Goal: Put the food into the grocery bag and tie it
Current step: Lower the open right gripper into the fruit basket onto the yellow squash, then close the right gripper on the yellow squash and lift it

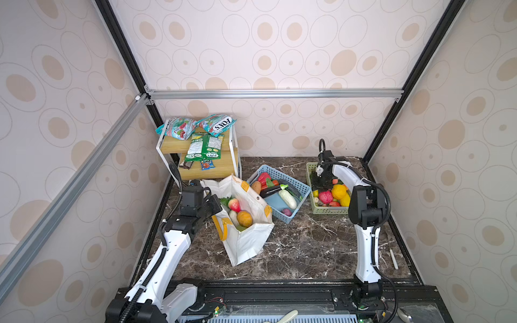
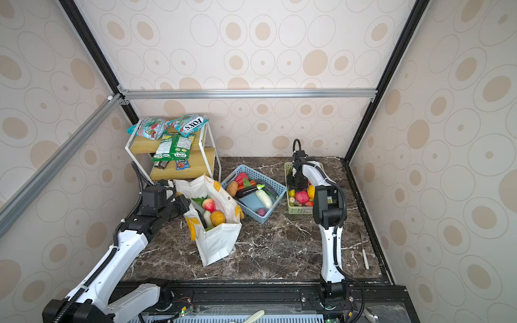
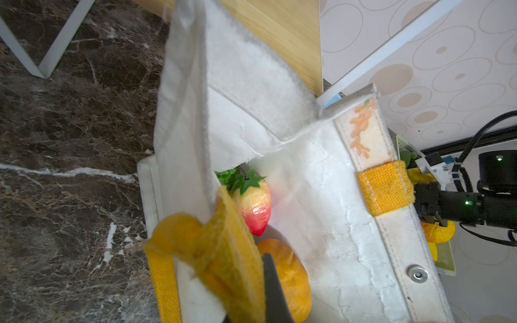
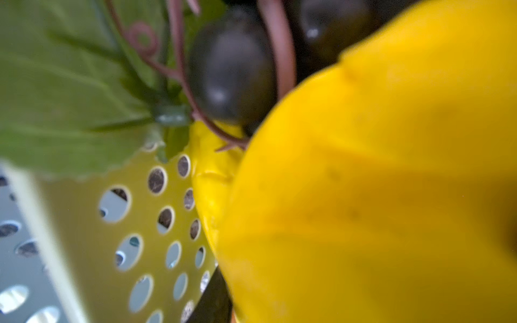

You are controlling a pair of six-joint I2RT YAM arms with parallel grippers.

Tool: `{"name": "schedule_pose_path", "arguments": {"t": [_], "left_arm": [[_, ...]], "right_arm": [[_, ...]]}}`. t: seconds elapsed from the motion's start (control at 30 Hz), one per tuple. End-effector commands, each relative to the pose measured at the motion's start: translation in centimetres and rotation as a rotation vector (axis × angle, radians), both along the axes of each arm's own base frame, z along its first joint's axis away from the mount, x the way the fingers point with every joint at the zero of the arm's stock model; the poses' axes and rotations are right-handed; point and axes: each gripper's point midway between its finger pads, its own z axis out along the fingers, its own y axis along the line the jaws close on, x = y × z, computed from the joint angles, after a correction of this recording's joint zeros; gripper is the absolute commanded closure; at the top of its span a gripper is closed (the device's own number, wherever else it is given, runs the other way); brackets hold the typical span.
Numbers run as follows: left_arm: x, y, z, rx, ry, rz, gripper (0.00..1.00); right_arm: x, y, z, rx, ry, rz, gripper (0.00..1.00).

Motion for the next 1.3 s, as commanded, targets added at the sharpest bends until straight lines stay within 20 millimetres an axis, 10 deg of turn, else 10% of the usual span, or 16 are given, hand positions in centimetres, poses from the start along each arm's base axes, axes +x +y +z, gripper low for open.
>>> {"name": "schedule_pose_path", "arguments": {"t": [0.0,1.27], "left_arm": [[1.0,0.1,2.5,0.001,-0.072,-0.003,1.00],[0.7,-0.7,3.1,-0.002,-0.090,-0.060,1.00]], "right_arm": [[-1.4,0.3,2.7,0.006,-0.006,0.022,0.71],[-4.3,1.5,14.2,0.119,-0.188,0.025,0.72]]}}
